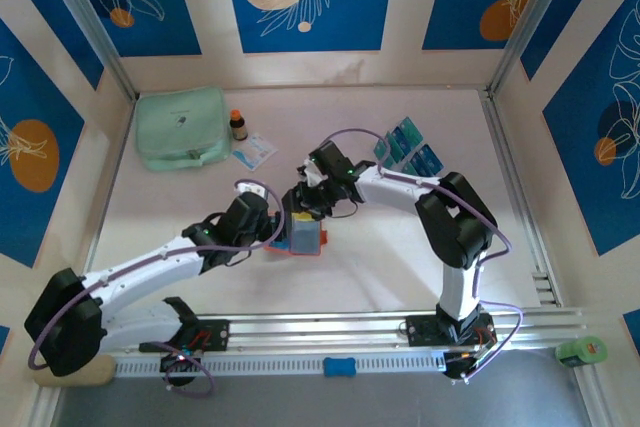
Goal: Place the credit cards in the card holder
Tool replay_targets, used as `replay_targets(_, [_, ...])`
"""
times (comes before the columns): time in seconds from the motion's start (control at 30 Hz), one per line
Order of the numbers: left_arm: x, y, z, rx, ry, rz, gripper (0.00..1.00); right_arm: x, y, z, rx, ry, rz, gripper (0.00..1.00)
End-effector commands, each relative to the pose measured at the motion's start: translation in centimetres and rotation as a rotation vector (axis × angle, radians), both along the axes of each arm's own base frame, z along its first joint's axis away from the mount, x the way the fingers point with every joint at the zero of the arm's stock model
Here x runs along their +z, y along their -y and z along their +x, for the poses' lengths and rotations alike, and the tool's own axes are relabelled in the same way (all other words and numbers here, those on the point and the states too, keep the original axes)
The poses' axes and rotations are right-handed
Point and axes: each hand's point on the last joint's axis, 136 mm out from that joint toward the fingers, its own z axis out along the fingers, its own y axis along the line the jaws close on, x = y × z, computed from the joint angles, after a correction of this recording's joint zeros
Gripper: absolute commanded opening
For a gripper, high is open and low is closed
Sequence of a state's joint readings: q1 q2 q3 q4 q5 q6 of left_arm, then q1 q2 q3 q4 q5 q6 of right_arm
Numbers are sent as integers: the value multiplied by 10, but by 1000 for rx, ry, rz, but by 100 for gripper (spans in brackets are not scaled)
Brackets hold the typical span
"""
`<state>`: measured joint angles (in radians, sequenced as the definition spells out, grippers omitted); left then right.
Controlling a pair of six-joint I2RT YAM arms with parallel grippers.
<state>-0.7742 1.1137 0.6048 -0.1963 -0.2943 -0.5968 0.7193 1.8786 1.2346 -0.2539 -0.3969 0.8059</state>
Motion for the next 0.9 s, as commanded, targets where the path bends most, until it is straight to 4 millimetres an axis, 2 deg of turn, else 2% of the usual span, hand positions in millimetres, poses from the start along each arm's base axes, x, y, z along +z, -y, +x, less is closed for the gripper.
replay_targets(0.0, [-1, -12, -1, 33, 11, 8, 93, -7, -11, -7, 21, -53, -16, 49])
replay_targets(0.37, [-1, -23, -4, 54, 16, 8, 93, -27, -35, 3, 16, -93, -15, 49])
replay_targets(0.47, [-6, -24, -6, 54, -2, 15, 93, -30, -38, 5, 10, -110, 1, 49])
replay_targets(0.87, [-32, -21, -6, 47, -57, 38, 93, -7, -27, 19, -36, -87, 55, 49])
